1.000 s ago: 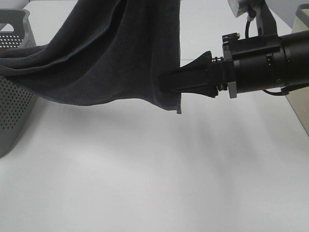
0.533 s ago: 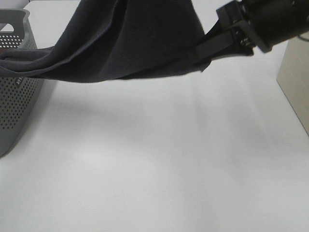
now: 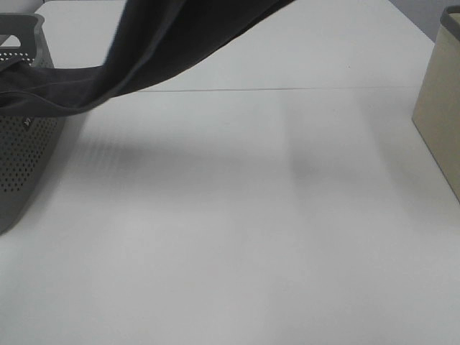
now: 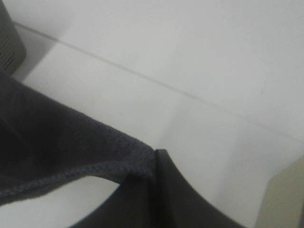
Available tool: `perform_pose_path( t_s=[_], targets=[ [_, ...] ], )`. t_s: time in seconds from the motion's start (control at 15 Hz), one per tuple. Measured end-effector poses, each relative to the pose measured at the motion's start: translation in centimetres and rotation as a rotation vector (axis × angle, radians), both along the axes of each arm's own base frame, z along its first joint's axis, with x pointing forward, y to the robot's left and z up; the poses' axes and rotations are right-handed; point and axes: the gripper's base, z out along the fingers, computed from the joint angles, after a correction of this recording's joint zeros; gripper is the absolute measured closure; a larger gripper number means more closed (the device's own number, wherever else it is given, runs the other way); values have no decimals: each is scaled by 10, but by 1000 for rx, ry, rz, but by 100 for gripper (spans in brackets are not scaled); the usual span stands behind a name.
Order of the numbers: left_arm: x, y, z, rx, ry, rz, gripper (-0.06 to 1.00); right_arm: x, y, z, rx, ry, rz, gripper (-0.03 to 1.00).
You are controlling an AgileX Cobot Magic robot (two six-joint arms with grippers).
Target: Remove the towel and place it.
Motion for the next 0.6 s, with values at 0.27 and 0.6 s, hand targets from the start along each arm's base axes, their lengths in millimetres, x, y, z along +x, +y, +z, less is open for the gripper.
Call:
perform_pose_path(
  t_s=[0.27, 0.6],
  targets=[
    [26, -9, 2, -143, -174, 35, 94, 21, -4, 46, -36, -258, -50, 96],
    [57, -18, 1, -338, -449, 74, 94, 50, -4, 54, -113, -453, -90, 96]
  ],
)
